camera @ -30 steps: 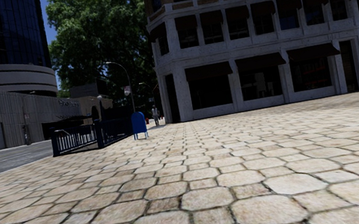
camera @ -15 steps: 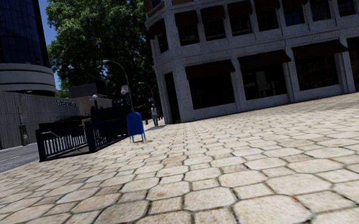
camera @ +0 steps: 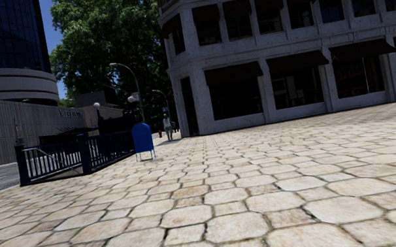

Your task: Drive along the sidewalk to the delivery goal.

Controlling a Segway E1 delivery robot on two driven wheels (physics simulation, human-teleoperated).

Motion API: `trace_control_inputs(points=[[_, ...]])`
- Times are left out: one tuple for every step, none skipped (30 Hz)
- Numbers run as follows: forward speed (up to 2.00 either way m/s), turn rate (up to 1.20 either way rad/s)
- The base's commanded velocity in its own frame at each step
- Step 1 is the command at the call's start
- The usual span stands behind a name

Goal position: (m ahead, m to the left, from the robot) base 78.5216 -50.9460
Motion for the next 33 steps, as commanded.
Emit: trace_control_inputs(points=[[1.89,0.0],[1.89,0.0],[1.89,0.0],[1.89,0.0],[1.89,0.0],[1.89,0.0],[1.89,0.0],[1.89,0.0],[1.89,0.0],[1.89,0.0],[1.89,0.0],[1.89,0.0],[1.89,0.0],[1.89,0.0],[1.89,0.0],[1.89,0.0],[1.89,0.0],[1.89,0.0],[1.89,0.0],[1.89,0.0],[1.89,0.0],[1.89,0.0],[1.89,0.0],[1.89,0.0],[1.89,0.0],[1.89,0.0],[1.89,0.0],[1.89,0.0],[1.89,0.0],[1.89,0.0],[1.89,0.0],[1.89,0.0],[1.89,0.0]])
